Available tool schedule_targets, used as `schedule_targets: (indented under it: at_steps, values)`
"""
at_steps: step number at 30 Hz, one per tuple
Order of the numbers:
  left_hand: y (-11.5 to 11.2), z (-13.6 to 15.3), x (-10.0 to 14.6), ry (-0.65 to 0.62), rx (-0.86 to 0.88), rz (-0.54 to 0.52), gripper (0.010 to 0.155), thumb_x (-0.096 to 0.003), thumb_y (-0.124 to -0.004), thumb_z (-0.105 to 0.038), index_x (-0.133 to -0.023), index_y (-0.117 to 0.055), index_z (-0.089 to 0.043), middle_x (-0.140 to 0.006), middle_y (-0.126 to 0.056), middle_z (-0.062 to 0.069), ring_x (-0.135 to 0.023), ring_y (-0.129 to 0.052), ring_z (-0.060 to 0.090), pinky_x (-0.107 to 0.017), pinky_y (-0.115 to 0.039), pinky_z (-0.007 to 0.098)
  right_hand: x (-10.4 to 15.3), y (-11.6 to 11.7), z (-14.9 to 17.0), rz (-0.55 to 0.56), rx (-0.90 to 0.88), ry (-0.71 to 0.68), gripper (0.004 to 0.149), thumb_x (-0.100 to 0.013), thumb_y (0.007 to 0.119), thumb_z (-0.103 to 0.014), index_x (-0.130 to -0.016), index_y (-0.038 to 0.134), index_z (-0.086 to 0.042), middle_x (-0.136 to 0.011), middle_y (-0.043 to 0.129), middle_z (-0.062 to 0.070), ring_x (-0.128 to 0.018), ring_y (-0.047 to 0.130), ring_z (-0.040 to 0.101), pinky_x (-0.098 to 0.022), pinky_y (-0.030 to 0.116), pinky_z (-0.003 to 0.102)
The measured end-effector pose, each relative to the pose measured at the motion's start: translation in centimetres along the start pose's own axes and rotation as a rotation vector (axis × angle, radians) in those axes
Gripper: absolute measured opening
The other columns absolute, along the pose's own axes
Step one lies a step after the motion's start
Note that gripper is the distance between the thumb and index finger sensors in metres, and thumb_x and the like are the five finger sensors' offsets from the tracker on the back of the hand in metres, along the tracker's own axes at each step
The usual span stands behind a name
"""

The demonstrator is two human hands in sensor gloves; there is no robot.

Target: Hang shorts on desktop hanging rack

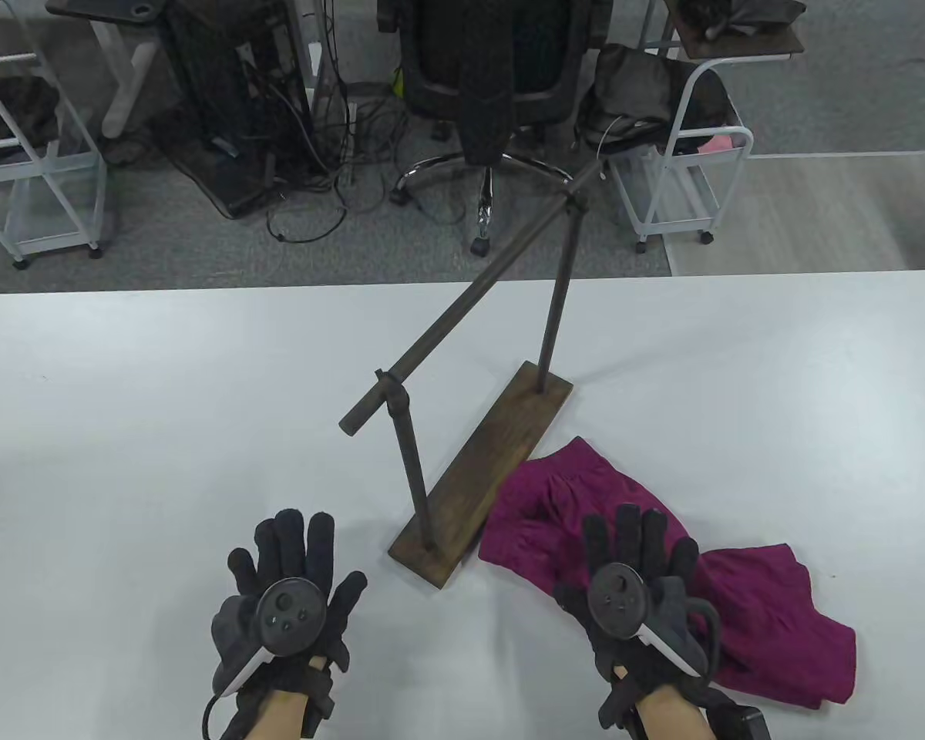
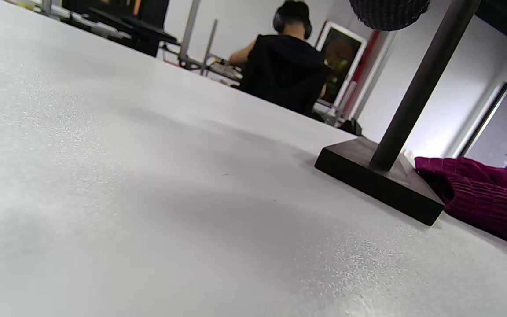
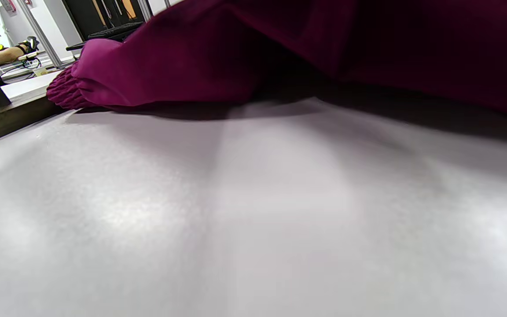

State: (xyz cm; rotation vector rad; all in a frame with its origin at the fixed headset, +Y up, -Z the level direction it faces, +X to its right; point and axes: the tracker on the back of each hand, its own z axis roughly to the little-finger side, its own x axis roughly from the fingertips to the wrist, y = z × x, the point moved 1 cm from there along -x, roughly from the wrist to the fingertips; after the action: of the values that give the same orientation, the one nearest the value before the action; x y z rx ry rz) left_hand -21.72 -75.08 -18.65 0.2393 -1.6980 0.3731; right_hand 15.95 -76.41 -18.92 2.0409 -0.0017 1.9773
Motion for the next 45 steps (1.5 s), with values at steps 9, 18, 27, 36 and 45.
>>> schedule_targets:
  at_steps: [9,18,27,36,45]
  values:
    - [0.0,0.0,-0.1,0.007,0.002,0.006,0.080,-0.0601,-0.058,-0.053,-0.116,-0.017,-0.013,-0.116,-0.006,0.030,-0.108,-0.010,0.059,-0.067,-0.005,0.080,0.1,-0.1,0.3,-0.003,-0.017,0.008,0.081,-0.051,0.044,-0.065,-0.098,-0.016,-0.037,-0.107,-0.030,0.006,-0.099,-0.030,0.038,-0.063,-0.021,0.068]
    - [-0.2,0.1,-0.2,0.012,0.009,0.014,0.080,-0.0602,-0.058,-0.053,-0.116,-0.018,-0.012,-0.116,-0.006,0.031,-0.108,-0.010,0.059,-0.067,-0.005,0.080,0.0,-0.4,0.6,0.006,-0.027,0.028,0.083,-0.050,0.046,-0.066,-0.098,-0.016,-0.037,-0.107,-0.030,0.006,-0.099,-0.030,0.037,-0.063,-0.022,0.068]
    - [-0.2,0.1,-0.1,0.009,0.019,0.017,0.080,-0.0603,-0.058,-0.053,-0.116,-0.018,-0.012,-0.116,-0.006,0.031,-0.108,-0.011,0.059,-0.067,-0.005,0.080,-0.2,-0.7,1.7,-0.019,-0.049,0.087,0.086,-0.049,0.049,-0.067,-0.097,-0.016,-0.038,-0.106,-0.031,0.005,-0.098,-0.032,0.036,-0.063,-0.023,0.068]
    - [-0.3,0.1,-0.1,0.011,0.021,0.029,0.080,-0.0602,-0.058,-0.053,-0.116,-0.019,-0.011,-0.116,-0.008,0.032,-0.107,-0.012,0.060,-0.067,-0.006,0.081,-0.9,-0.6,2.8,-0.096,-0.084,0.130,0.090,-0.048,0.054,-0.067,-0.097,-0.016,-0.040,-0.106,-0.032,0.003,-0.099,-0.033,0.034,-0.064,-0.023,0.067]
    - [-0.5,0.1,-0.1,0.012,0.031,0.038,0.080,-0.0602,-0.058,-0.053,-0.116,-0.020,-0.010,-0.116,-0.008,0.032,-0.107,-0.013,0.060,-0.067,-0.006,0.081,-2.3,0.2,4.1,-0.248,-0.136,0.165,0.100,-0.043,0.065,-0.068,-0.096,-0.016,-0.041,-0.105,-0.033,0.001,-0.097,-0.037,0.032,-0.064,-0.024,0.066]
